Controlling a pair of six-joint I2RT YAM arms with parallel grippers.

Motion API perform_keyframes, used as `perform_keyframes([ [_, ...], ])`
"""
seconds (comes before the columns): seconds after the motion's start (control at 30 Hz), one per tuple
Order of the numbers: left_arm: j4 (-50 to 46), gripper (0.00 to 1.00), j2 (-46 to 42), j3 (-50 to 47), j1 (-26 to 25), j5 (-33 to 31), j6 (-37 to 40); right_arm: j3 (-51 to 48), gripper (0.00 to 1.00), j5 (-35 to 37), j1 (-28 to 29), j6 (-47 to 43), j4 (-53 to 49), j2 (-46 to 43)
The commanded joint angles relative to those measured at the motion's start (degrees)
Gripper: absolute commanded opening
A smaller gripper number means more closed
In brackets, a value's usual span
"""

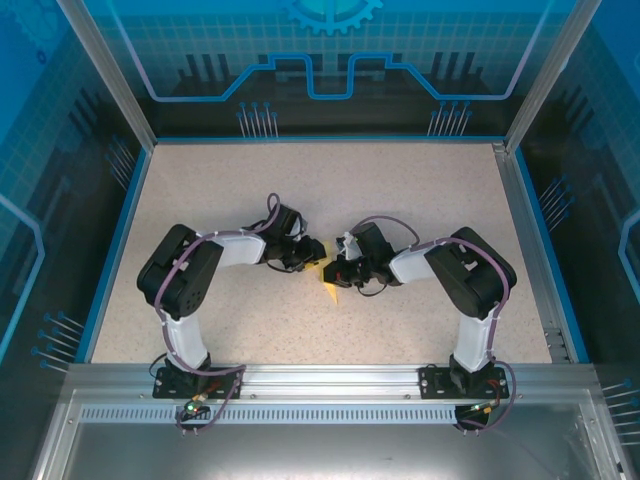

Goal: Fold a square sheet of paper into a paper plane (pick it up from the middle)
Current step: Fold the wing for the fifth time at the center of the table.

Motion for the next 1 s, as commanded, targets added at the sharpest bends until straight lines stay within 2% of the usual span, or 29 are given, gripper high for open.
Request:
perform_keyframes([
  [0.0, -0.95, 0.34, 2.33, 2.24, 2.29, -3.11, 3.14, -3.41, 0.00, 2.31, -0.47, -3.08, -15.25, 2.99],
  [0.97, -6.69, 0.37, 7.78, 11.87, 9.21, -0.20, 9.06, -4.12, 0.00, 0.71, -1.41, -7.28, -18.35, 3.19],
])
